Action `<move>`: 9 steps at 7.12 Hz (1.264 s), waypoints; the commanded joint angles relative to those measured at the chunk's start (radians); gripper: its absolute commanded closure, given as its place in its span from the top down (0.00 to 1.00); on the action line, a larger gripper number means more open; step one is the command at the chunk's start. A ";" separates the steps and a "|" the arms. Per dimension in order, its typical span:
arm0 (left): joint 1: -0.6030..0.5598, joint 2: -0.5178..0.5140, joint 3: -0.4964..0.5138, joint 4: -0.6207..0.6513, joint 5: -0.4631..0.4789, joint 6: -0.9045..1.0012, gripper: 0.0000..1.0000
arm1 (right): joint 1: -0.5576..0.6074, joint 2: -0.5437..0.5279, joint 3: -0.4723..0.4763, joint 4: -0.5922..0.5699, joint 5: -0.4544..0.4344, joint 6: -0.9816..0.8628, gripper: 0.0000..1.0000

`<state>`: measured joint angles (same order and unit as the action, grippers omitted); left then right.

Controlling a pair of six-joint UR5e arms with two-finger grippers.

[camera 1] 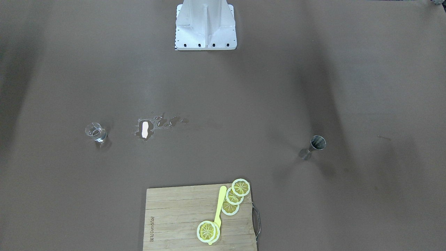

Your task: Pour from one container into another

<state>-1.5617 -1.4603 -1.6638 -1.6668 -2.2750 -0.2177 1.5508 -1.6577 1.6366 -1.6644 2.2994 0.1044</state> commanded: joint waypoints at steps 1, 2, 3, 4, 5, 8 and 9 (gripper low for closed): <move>0.000 0.000 -0.001 0.001 -0.003 -0.005 0.99 | 0.000 0.001 0.002 0.000 0.002 0.000 1.00; 0.000 0.000 -0.002 -0.001 -0.005 -0.029 0.99 | 0.000 -0.001 0.009 0.000 0.002 0.000 1.00; 0.002 0.000 -0.001 -0.004 -0.002 -0.051 0.99 | 0.000 -0.004 0.017 0.000 0.002 0.000 1.00; 0.018 0.000 0.001 -0.004 -0.001 -0.040 0.99 | 0.000 -0.004 0.017 0.000 0.002 0.000 1.00; 0.031 0.000 -0.001 -0.004 0.000 -0.040 0.99 | 0.000 -0.005 0.017 0.000 0.002 0.000 1.00; 0.035 -0.002 -0.001 -0.004 -0.001 -0.040 0.99 | 0.000 -0.005 0.017 0.000 0.002 0.001 1.00; 0.035 -0.002 0.001 -0.004 -0.001 -0.040 0.99 | 0.000 -0.005 0.017 0.000 0.002 0.001 1.00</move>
<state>-1.5272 -1.4616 -1.6637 -1.6705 -2.2759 -0.2577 1.5509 -1.6628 1.6536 -1.6644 2.3010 0.1053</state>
